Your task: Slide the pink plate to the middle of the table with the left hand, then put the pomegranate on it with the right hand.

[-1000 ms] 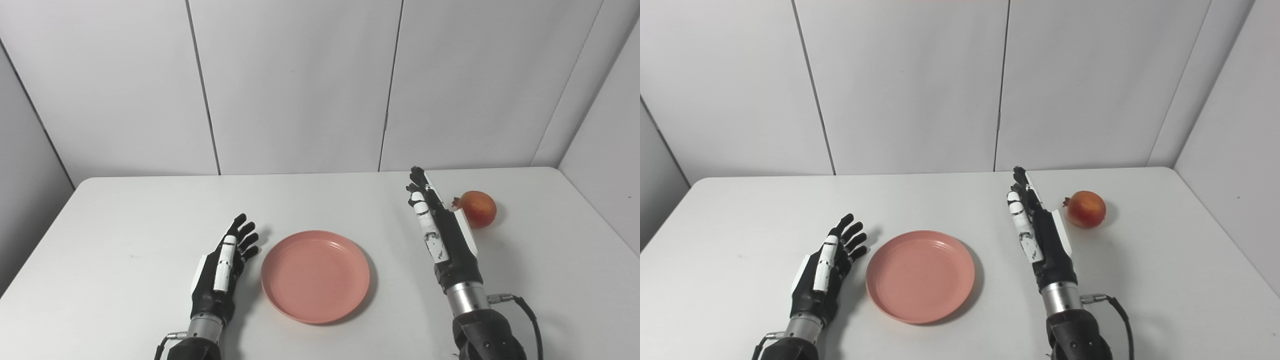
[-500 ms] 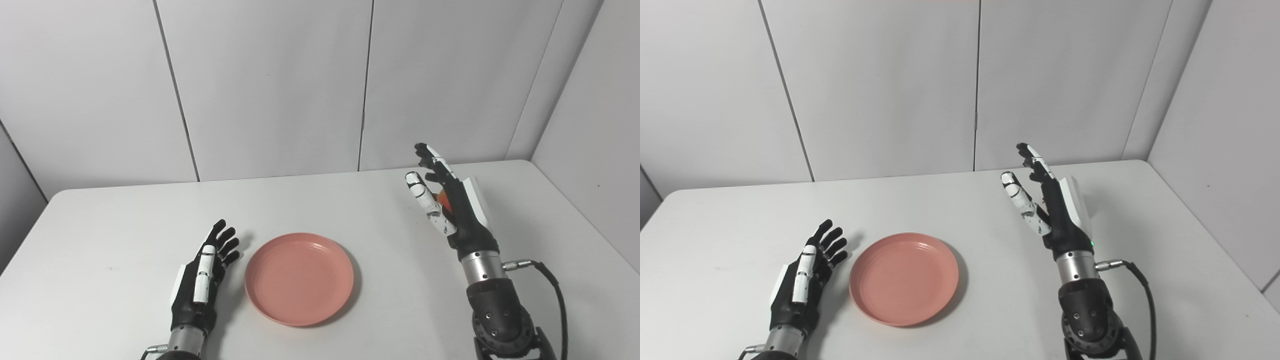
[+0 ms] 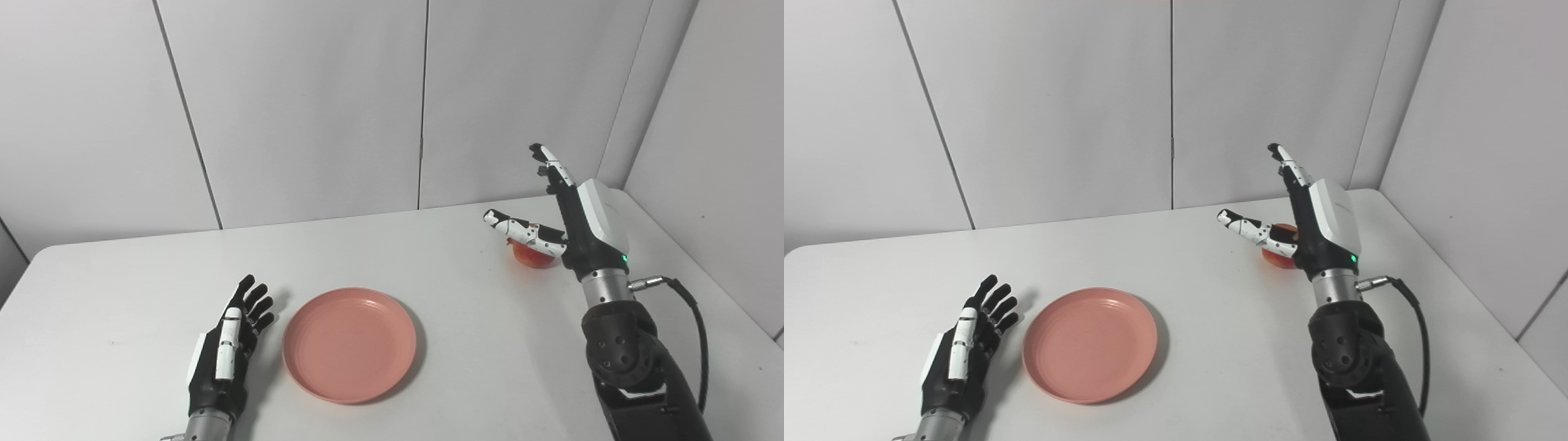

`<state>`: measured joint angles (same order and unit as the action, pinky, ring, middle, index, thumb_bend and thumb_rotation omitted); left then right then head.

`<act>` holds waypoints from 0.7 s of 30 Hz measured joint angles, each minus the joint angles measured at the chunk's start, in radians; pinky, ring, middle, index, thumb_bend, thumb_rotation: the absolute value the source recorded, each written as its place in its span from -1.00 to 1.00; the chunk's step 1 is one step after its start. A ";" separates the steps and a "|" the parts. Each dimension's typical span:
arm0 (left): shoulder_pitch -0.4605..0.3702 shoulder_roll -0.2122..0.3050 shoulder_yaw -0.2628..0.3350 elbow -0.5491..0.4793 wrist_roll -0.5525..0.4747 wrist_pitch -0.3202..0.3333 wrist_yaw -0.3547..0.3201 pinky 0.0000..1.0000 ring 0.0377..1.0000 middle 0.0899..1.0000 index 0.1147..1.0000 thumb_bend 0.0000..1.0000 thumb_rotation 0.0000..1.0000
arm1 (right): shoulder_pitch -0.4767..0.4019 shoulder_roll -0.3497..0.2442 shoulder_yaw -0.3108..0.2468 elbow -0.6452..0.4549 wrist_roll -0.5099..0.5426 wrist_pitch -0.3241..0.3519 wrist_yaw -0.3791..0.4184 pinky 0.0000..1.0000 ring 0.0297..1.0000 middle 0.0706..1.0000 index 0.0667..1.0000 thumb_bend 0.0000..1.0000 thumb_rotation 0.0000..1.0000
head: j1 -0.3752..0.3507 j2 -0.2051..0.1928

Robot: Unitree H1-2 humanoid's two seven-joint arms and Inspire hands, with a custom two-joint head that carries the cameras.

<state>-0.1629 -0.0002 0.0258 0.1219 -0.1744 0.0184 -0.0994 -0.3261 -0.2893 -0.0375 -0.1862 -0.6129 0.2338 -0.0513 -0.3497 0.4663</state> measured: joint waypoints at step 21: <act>-0.013 0.015 0.012 0.020 -0.010 -0.010 -0.021 0.81 0.80 0.82 0.79 -0.33 1.00 | -0.064 -0.152 0.070 0.184 -0.104 0.110 0.133 0.39 0.64 0.79 0.84 0.90 -0.08 | -0.040 0.003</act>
<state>-0.1761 0.0143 0.0374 0.1420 -0.1843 0.0086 -0.1209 -0.3906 -0.4412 0.0324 -0.0020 -0.7164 0.3437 0.0820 -0.3896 0.4694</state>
